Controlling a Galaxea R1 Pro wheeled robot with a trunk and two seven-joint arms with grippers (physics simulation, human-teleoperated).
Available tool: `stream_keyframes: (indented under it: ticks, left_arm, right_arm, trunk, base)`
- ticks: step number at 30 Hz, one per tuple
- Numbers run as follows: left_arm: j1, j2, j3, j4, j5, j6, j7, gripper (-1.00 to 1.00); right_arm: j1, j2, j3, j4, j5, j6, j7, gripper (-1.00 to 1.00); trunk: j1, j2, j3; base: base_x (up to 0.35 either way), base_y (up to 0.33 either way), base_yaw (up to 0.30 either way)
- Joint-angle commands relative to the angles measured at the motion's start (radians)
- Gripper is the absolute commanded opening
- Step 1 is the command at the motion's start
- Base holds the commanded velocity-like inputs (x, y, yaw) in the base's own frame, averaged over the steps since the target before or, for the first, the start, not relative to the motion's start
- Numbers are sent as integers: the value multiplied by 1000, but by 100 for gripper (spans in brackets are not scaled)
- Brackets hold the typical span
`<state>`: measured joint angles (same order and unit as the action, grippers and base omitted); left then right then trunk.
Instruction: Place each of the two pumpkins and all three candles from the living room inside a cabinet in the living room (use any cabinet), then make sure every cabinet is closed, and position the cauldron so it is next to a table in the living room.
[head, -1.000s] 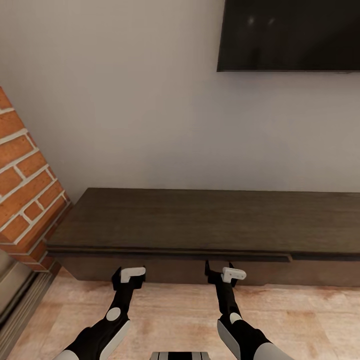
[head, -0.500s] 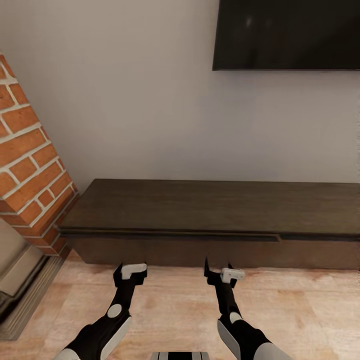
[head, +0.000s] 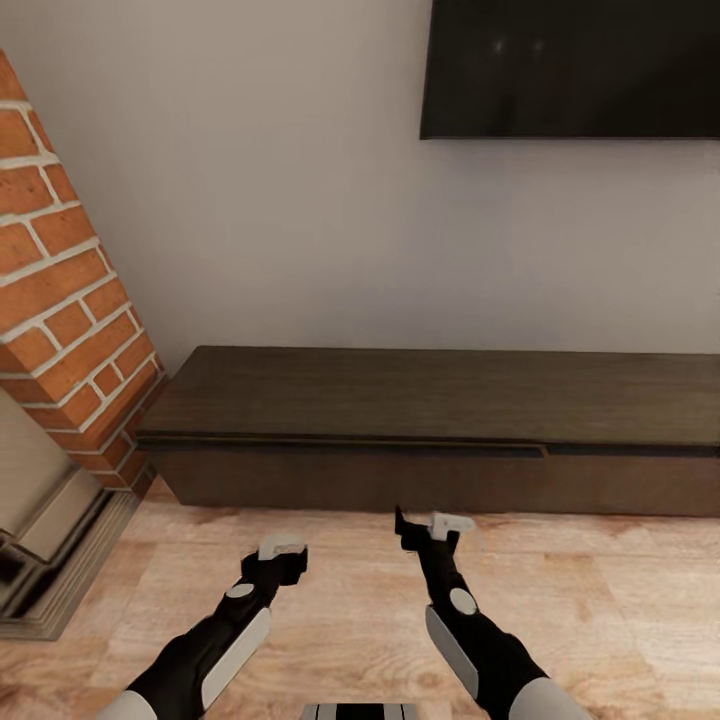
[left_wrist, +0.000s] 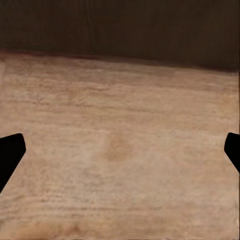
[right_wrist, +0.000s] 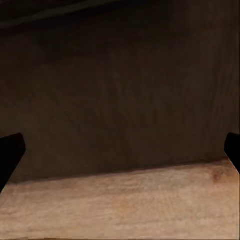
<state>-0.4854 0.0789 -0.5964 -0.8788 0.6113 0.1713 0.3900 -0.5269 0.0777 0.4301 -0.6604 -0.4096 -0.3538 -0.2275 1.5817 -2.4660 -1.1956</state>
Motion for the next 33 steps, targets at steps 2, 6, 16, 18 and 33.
stream_keyframes:
  ticks: [2,6,16,18,33]
  left_arm:
    - [-1,4,-4,-5,45,46,9,100]
    - [-1,14,-2,0,94,131,9,100]
    - [0,17,0,105,136,186,10,100]
    - [0,17,1,113,147,188,10,100]
    - [0,5,3,236,162,187,15,100]
  right_arm:
    - [25,-10,6,-100,-11,74,-8,100]
    - [60,-79,6,-331,-14,277,-52,100]
    - [79,-125,8,-357,-23,523,-182,100]
    - [79,-124,9,-351,-27,559,-183,100]
    - [79,-116,11,-125,-53,601,-181,100]
  trunk:
    - [0,0,-1]
    - [0,0,-1]
    - [-35,63,27]
    - [-42,77,34]
    - [-100,182,81]
  base:
    - [-5,0,0]
    - [-1,0,0]
    - [0,0,0]
    - [0,0,0]
    - [0,0,0]
